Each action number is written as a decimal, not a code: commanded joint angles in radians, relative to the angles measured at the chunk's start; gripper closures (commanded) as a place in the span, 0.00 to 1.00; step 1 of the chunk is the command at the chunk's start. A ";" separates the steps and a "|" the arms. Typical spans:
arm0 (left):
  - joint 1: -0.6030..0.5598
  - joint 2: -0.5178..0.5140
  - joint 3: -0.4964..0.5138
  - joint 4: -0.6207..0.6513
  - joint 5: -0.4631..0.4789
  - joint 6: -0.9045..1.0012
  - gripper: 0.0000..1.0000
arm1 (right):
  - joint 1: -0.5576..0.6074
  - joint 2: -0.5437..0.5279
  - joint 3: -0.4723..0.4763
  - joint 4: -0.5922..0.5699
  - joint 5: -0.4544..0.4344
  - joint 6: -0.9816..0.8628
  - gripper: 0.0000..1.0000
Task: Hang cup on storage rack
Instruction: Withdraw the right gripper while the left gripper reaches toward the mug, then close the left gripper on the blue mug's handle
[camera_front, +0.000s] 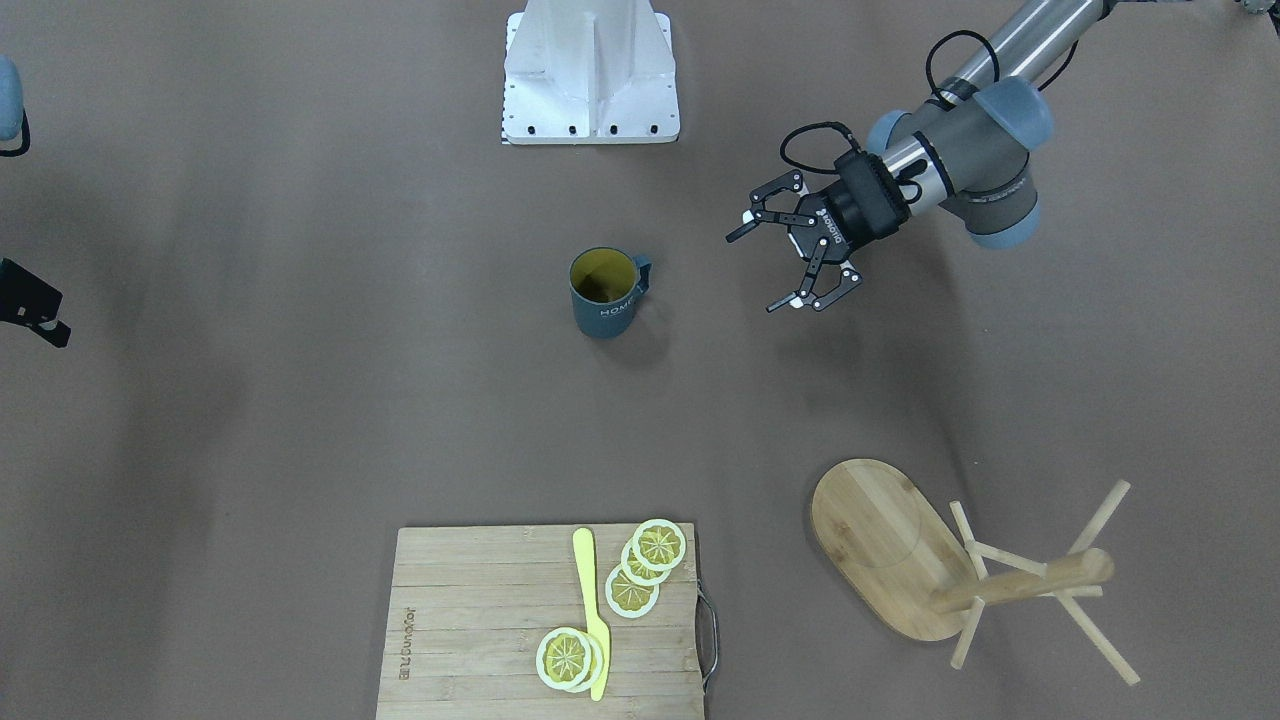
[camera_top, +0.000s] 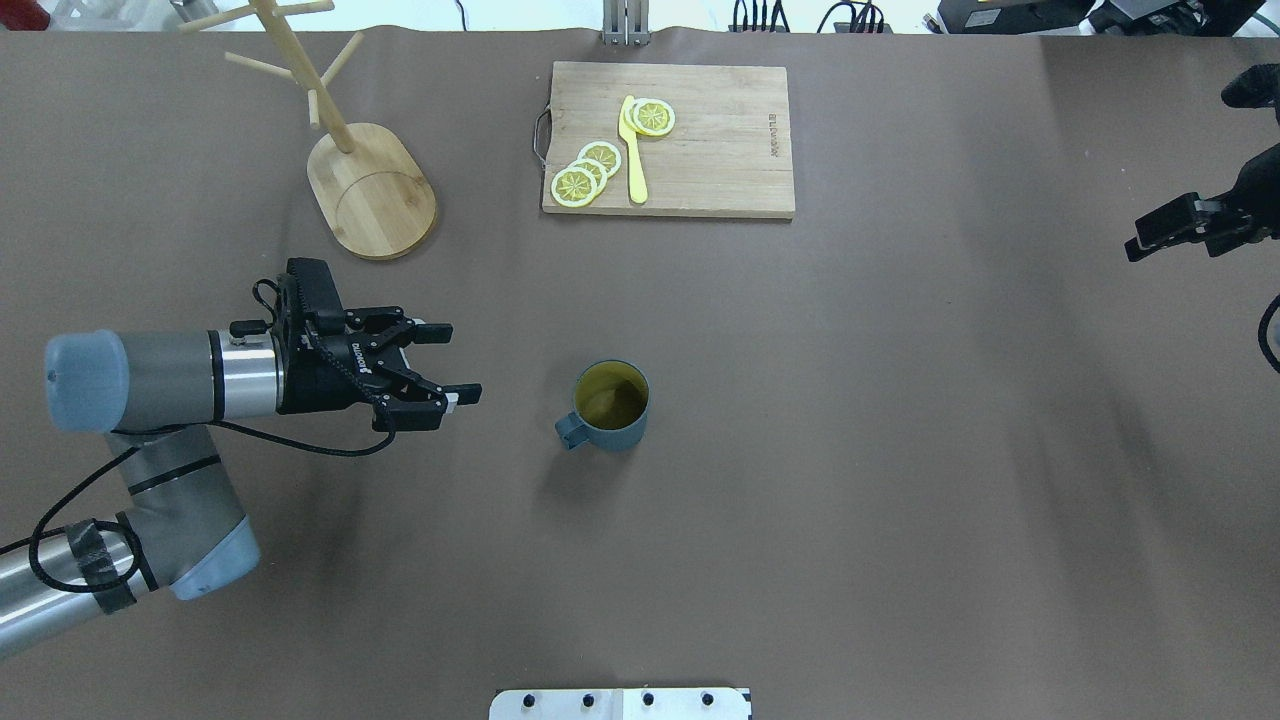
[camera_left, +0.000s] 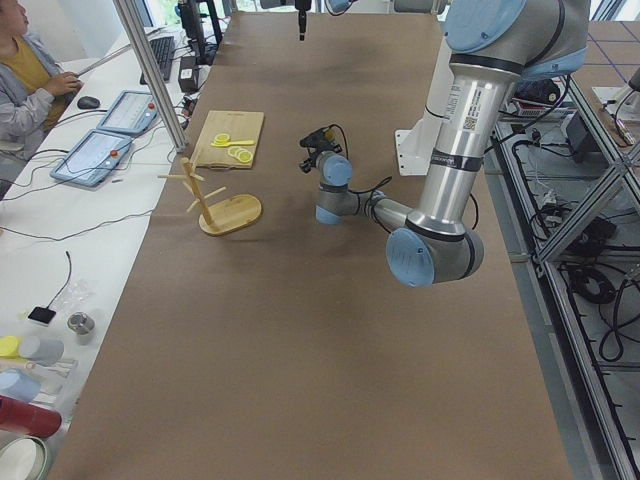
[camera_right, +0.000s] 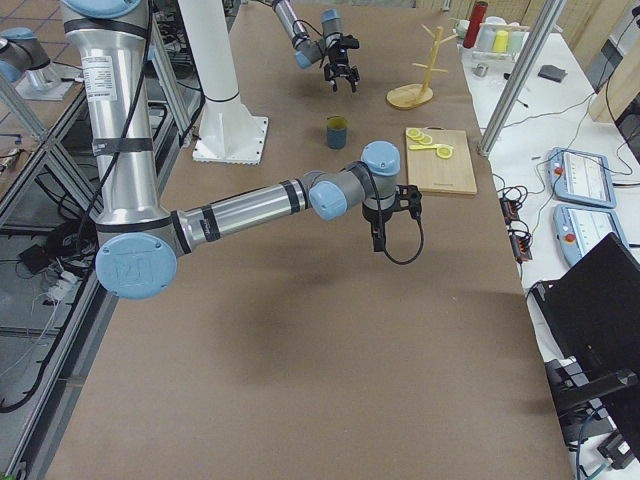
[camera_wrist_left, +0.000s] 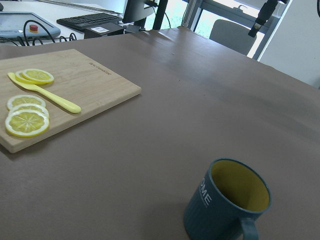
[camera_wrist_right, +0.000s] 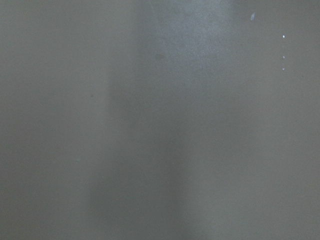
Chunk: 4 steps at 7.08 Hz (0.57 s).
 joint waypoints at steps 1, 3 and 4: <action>0.033 -0.002 -0.002 0.003 0.079 0.035 0.05 | 0.004 0.005 -0.031 0.003 -0.004 -0.047 0.00; 0.214 -0.004 -0.007 0.003 0.278 0.118 0.05 | 0.002 0.011 -0.033 0.003 -0.002 -0.045 0.00; 0.219 0.013 -0.020 0.003 0.279 0.118 0.05 | 0.002 0.014 -0.039 0.004 -0.004 -0.045 0.00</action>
